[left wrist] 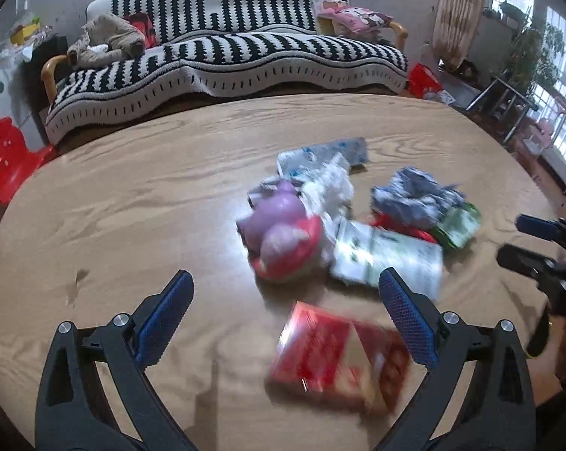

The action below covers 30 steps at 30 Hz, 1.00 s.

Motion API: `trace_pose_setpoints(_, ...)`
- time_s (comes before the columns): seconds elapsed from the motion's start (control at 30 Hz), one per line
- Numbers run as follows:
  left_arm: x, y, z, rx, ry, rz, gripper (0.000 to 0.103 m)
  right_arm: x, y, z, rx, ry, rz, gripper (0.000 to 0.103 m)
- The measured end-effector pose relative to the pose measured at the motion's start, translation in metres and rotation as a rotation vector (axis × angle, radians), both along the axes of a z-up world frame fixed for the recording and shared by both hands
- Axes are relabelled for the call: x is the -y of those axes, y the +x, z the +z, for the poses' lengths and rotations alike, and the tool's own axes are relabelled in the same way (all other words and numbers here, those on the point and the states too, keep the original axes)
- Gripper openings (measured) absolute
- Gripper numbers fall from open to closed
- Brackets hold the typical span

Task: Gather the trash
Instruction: 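Grasp the pink-purple toy with left tool while right tool grasps the green plastic tray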

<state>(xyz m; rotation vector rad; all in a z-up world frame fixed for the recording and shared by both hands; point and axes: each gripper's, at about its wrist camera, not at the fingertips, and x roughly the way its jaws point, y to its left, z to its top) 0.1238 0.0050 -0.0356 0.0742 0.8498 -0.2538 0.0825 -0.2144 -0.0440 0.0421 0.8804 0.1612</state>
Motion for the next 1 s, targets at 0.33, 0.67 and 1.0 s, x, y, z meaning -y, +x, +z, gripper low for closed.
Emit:
trace_pose_setpoints(0.33,-0.001,0.050,-0.028,-0.121,-0.095,0.036,0.095,0.006,0.044,-0.030,-0.042,-0.031,-0.026,0.085)
trace_pose_setpoints(0.67,-0.002,0.056,-0.038,-0.178,-0.168,0.049,0.057,0.010,0.059,-0.042,-0.070,0.025,0.000,0.086)
trace_pose_setpoints(1.0,-0.008,0.041,-0.012,-0.126,-0.157,0.089,0.050,0.007,0.056,-0.038,-0.085,0.103,0.035,0.034)
